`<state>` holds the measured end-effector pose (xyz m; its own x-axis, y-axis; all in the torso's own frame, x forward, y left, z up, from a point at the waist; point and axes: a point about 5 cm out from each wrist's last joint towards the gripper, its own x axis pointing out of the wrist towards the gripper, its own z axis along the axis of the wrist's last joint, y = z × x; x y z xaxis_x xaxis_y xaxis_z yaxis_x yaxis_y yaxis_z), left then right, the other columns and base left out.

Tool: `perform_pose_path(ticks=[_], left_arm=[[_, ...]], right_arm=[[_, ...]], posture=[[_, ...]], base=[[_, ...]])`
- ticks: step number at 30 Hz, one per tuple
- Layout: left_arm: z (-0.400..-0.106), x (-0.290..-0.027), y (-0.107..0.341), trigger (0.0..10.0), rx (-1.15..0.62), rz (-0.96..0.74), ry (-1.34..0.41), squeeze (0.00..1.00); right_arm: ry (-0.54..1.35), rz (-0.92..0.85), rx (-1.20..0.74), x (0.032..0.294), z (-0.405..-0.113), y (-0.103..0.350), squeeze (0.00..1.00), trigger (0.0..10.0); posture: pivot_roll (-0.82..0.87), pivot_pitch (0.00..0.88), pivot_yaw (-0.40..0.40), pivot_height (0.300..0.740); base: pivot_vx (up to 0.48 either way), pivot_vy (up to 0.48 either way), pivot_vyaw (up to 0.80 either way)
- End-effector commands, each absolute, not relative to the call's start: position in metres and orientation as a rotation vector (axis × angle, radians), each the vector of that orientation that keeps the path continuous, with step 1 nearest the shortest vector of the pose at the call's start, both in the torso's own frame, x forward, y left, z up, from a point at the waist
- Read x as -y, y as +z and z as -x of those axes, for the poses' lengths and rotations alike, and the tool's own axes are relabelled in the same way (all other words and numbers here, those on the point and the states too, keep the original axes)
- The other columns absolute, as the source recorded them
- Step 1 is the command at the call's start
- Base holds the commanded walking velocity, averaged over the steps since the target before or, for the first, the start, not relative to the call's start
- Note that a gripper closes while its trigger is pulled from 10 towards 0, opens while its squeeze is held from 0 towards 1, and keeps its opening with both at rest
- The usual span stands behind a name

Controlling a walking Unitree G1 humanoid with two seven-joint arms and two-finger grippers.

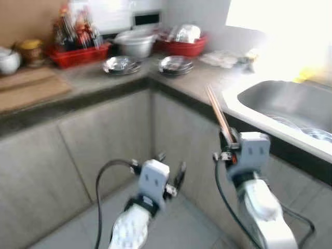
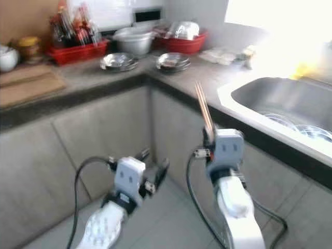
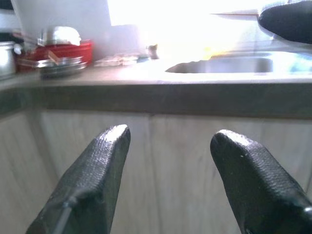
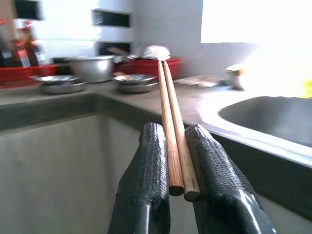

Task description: Kitchen organization

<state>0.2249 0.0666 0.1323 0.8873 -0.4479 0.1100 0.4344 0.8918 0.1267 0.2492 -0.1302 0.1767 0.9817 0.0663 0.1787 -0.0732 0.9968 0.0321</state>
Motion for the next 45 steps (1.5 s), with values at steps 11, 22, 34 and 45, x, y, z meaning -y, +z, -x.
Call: perform_pose_path(ticks=[11,22,34,45], left_arm=[[-0.2255,-0.0663,0.1327,10.0,0.136,-0.105,-0.458,0.0],[-0.2261,-0.0671,0.1317,10.0,0.137,-0.116,-0.461,0.0],[-0.2267,-0.067,0.1315,10.0,0.134,-0.114,-0.459,0.0],[-0.2274,-0.0682,0.1313,10.0,0.133,-0.117,-0.454,0.0]], right_arm=[[0.072,-0.019,0.191,0.1287,-0.2527,0.18,0.0,10.0],[0.069,-0.012,0.195,0.1296,-0.2545,0.1804,0.0,10.0],[0.066,-0.01,0.209,0.1307,-0.2573,0.1839,0.0,10.0],[0.065,-0.013,0.208,0.1307,-0.2589,0.1842,0.0,10.0]], posture=[[0.18,0.0,-0.037,0.74],[0.18,0.0,-0.034,0.74],[0.18,0.0,-0.039,0.74],[0.18,0.0,-0.035,0.74]], base=[[0.0,0.0,-0.49],[0.23,0.0,0.0],[0.302,0.0,0.0],[0.318,0.0,0.0]])
